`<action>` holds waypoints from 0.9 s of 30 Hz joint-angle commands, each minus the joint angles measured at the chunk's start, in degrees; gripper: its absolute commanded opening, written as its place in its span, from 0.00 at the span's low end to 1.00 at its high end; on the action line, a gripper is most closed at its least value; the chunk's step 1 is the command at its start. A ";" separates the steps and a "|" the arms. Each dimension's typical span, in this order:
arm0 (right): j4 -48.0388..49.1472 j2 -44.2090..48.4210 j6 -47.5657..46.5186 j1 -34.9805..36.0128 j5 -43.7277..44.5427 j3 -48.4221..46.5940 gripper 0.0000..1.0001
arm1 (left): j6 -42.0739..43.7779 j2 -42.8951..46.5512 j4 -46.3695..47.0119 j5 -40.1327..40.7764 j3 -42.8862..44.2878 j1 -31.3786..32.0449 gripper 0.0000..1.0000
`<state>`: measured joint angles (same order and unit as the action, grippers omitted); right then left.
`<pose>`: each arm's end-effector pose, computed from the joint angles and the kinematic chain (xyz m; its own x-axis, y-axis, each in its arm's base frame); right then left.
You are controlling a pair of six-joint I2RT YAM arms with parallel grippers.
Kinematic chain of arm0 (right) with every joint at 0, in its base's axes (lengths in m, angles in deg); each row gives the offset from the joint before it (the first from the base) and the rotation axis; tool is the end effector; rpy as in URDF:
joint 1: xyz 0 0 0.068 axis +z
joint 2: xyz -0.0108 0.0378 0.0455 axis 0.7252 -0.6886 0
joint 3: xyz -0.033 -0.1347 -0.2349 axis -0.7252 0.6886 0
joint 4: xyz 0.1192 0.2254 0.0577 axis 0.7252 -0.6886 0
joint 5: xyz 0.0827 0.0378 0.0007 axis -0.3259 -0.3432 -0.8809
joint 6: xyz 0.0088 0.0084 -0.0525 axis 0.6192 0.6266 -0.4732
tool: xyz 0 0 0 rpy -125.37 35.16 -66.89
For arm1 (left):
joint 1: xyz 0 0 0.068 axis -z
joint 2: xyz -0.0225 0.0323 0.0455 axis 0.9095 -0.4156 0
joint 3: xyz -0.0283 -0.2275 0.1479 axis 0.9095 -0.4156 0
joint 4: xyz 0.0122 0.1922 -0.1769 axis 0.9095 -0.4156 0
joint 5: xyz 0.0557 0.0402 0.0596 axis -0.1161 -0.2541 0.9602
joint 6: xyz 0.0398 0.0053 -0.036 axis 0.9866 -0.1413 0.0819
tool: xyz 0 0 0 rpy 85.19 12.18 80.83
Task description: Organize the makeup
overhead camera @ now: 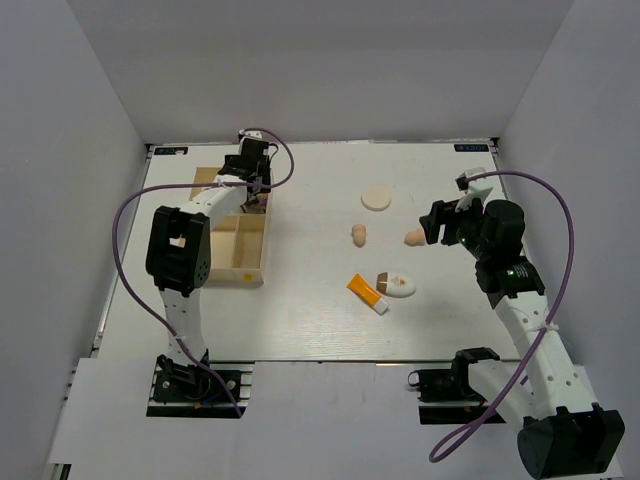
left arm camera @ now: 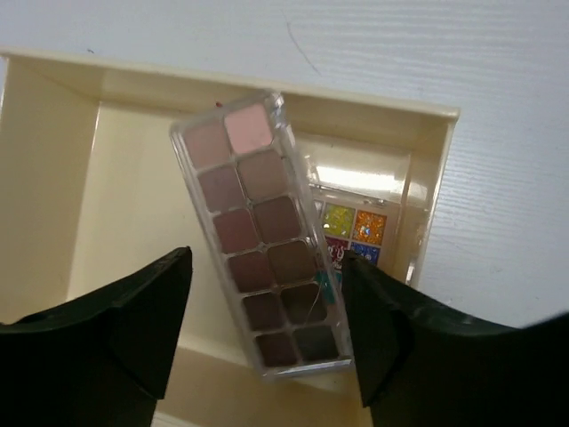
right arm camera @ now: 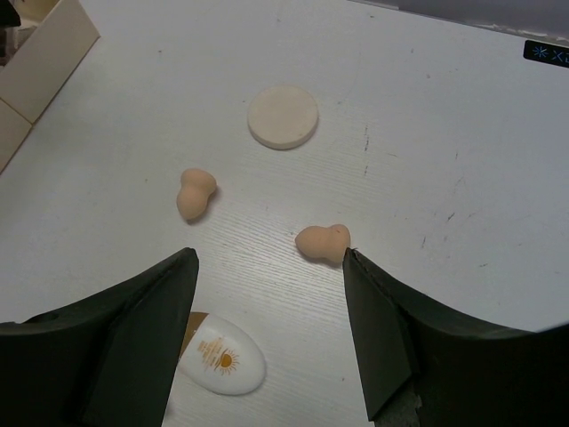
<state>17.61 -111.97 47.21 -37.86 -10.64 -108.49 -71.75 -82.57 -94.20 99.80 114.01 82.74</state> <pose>0.1984 0.0360 0.3292 -0.2334 -0.0603 -0.9705 -0.3143 0.9492 0.0166 0.4410 -0.1206 0.2157 -0.6782 0.0568 -0.7326 -0.1455 0.9669 0.2096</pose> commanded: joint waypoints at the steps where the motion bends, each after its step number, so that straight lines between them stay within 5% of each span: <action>1: 2.46 0.24 0.38 -0.10 -1.27 0.10 0.72 | -0.33 2.12 -0.51 -0.83 2.84 -0.25 0.80; 5: 2.11 0.06 0.29 -0.10 -1.88 0.10 0.73 | -0.50 4.92 -1.83 -2.67 2.22 -0.25 0.92; 11: 0.44 -0.47 -1.38 -0.10 -6.53 -0.42 0.73 | -1.20 11.76 -2.89 -6.01 1.17 0.89 0.92; 13: -0.70 -1.17 -3.22 -0.18 -9.34 -0.69 0.72 | -2.08 14.06 -2.18 -12.85 -0.49 2.03 0.87; 16: -1.58 -2.22 -4.37 -0.10 -10.24 -0.95 0.57 | -4.45 18.02 0.10 -22.17 -3.65 3.44 0.66; 17: -1.67 -2.40 -4.46 -0.01 -10.24 -0.95 0.42 | -5.15 18.37 0.37 -23.32 -4.19 4.05 0.52; 20: -1.75 -3.37 -4.37 -0.27 -9.27 -1.30 0.11 | -6.39 17.94 0.02 -25.97 -4.81 7.30 0.40; 27: -1.14 -4.25 -3.40 0.08 -5.58 -1.30 0.20 | -9.46 12.15 -1.04 -26.76 -4.29 15.74 0.41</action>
<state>15.36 -116.23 43.76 -37.84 -17.76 -108.51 -78.86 -68.93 -93.83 75.50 110.58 96.07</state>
